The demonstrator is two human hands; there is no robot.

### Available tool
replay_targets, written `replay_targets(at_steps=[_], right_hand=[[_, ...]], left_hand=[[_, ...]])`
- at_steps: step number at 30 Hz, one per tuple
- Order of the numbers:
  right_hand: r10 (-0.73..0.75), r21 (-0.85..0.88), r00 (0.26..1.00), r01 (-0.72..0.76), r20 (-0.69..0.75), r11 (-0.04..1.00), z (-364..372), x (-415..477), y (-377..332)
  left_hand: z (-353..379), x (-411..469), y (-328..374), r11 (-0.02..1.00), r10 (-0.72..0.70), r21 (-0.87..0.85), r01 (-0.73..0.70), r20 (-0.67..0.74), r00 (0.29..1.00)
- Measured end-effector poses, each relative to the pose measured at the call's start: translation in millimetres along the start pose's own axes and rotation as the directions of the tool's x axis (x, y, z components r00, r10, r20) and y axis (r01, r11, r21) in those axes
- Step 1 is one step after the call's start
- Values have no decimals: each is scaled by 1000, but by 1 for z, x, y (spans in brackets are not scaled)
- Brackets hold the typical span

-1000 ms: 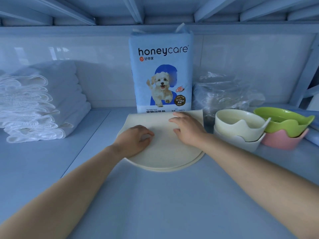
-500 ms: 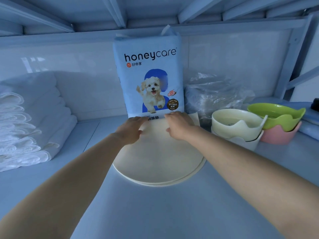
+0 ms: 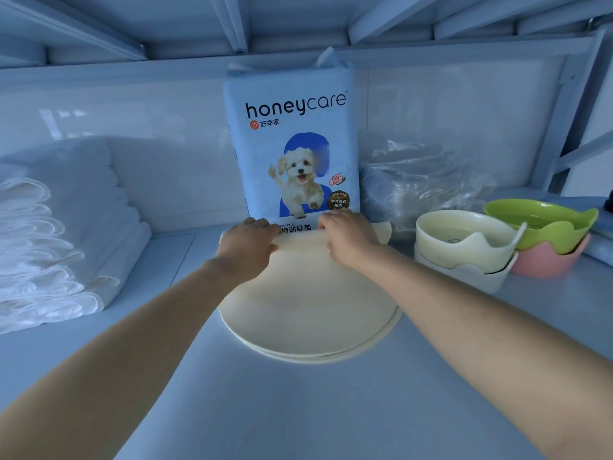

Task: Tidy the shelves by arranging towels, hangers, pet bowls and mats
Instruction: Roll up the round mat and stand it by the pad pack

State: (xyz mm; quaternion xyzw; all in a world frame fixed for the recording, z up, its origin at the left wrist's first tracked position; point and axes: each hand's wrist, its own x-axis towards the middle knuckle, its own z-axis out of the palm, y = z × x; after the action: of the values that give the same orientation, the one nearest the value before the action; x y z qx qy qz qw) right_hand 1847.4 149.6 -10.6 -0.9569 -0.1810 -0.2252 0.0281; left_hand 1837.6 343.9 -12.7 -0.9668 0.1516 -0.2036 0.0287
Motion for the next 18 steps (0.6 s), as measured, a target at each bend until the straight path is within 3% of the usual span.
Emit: replay_targets(at_steps=[8, 12, 18], right_hand=[[-43, 100, 999, 43, 4, 994, 6, 12, 1], [-1, 146, 1000, -2, 16, 989, 21, -2, 11], [-66, 320, 995, 38, 78, 947, 22, -27, 21]], left_hand=[[9, -2, 1, 983, -181, 16, 182, -11, 983], [27, -12, 15, 976, -142, -162, 146, 36, 989], [25, -36, 24, 942, -44, -328, 71, 91, 995]])
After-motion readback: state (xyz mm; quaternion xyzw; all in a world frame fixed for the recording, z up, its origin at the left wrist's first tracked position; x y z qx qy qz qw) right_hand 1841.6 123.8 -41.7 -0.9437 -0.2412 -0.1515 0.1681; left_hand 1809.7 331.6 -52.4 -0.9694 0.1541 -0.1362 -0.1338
